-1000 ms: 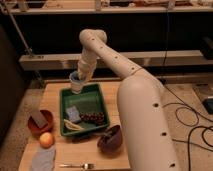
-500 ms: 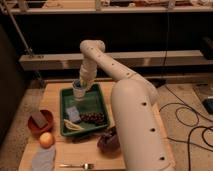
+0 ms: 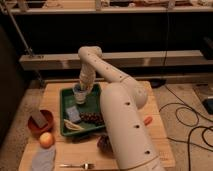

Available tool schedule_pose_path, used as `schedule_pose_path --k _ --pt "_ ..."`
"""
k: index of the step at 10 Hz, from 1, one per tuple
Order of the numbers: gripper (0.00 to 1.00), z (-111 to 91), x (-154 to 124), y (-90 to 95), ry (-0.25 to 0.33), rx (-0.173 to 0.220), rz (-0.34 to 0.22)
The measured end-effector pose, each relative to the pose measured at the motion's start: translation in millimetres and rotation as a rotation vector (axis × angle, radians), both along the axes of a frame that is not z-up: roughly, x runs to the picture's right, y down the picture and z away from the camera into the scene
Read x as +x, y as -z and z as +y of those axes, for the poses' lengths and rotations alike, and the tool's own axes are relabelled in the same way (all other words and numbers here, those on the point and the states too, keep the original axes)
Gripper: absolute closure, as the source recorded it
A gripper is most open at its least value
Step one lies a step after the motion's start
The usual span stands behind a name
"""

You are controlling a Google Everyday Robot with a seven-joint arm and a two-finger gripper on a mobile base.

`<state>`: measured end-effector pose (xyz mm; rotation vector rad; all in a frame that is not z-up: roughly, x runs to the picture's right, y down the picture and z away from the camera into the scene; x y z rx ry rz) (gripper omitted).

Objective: Stack cups into tray

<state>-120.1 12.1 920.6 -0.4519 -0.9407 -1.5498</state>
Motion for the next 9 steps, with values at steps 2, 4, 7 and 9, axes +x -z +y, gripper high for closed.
schedule_pose_path --k 2,4,7,9 --pt "0.23 -0.8 3.3 -5.0 -0.033 0.014 0.018" --pt "0.21 -3.3 6.0 -5.3 -0.045 0.023 0.023" --pt "0.21 -2.8 3.8 -5.1 -0.043 0.022 0.022" --pt "0.21 -3.8 6.3 -4.4 -0.044 0.022 0.024"
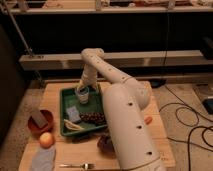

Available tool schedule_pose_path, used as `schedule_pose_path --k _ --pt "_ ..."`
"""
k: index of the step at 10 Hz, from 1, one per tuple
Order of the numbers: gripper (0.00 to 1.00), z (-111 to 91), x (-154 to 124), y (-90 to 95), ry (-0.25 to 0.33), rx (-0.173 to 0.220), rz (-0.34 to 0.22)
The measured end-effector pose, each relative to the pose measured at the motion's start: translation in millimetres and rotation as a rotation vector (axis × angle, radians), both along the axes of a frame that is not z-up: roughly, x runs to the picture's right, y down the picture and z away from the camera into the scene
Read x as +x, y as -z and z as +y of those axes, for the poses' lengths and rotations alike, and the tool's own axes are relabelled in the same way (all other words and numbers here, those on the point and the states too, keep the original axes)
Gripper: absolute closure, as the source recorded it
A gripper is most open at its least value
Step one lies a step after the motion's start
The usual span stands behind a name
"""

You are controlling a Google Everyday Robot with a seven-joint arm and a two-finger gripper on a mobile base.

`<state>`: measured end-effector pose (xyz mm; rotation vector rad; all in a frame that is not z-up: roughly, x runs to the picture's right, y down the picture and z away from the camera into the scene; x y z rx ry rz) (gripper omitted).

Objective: Stack cups into tray

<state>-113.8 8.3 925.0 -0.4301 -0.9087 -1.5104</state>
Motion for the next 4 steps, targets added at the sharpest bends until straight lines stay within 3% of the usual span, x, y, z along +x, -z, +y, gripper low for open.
schedule_pose_path --k 4 --pt "0.21 -31 -1 35.9 0.0 0.0 -0.003"
